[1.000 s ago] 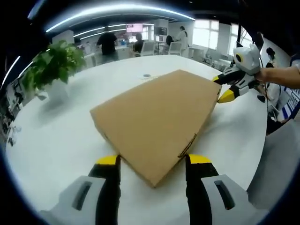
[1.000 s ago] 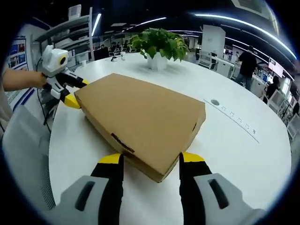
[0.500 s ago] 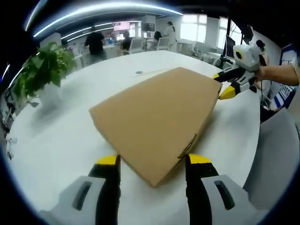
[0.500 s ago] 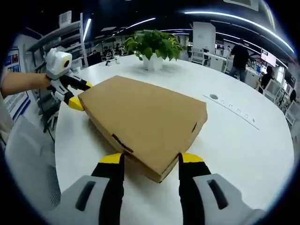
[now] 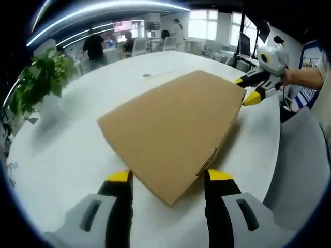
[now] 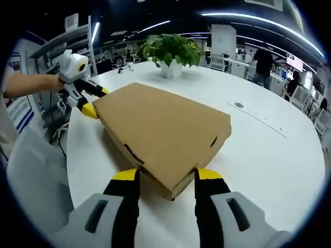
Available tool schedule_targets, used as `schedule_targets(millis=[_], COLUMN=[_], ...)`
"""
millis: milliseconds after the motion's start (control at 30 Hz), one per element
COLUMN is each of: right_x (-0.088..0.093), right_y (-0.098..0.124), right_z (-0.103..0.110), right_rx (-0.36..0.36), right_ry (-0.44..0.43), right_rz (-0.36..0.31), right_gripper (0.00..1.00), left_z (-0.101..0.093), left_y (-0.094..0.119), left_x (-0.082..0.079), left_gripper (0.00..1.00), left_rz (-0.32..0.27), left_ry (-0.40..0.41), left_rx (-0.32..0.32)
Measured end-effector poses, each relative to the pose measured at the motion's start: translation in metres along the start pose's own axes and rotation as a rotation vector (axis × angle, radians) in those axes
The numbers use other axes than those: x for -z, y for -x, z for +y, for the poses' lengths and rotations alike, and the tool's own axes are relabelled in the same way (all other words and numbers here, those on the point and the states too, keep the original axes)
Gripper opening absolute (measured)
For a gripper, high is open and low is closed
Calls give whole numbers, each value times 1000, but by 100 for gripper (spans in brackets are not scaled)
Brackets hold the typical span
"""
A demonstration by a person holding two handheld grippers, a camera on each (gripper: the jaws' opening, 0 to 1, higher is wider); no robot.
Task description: Operate the shoe box by opening the lid, removing the specified soft item, and placing it in the target area until the item is outside and the box remains undamaged.
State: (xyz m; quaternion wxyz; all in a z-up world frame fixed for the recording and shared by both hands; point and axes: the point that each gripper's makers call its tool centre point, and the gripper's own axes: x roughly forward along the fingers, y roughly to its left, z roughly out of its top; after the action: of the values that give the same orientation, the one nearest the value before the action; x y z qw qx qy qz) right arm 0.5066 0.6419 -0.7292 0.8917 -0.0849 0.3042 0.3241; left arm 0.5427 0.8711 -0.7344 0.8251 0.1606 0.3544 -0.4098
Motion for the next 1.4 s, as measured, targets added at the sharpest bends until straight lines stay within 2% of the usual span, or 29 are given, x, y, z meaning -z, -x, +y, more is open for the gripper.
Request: schedule_targets(millis=[500,833,1167,1400], right_x=[5,7,10,8], right_y=[5,9,11,13], right_z=[35,50,60,61], right_rx=[-32,-39,-43,-43], right_ry=[8,-16,18,4], right_rz=[-8,-25,-27,-41], right_gripper=[39,38,36,36], left_z=[-8,-9,-11,-10], left_y=[20,29,36,37], left_x=[16,25,31,33], left_gripper=[55,55,55,55], left_rz=[37,49,67,71], left_ry=[-37,-51,-51,-47], left_rx=[19,31,39,44])
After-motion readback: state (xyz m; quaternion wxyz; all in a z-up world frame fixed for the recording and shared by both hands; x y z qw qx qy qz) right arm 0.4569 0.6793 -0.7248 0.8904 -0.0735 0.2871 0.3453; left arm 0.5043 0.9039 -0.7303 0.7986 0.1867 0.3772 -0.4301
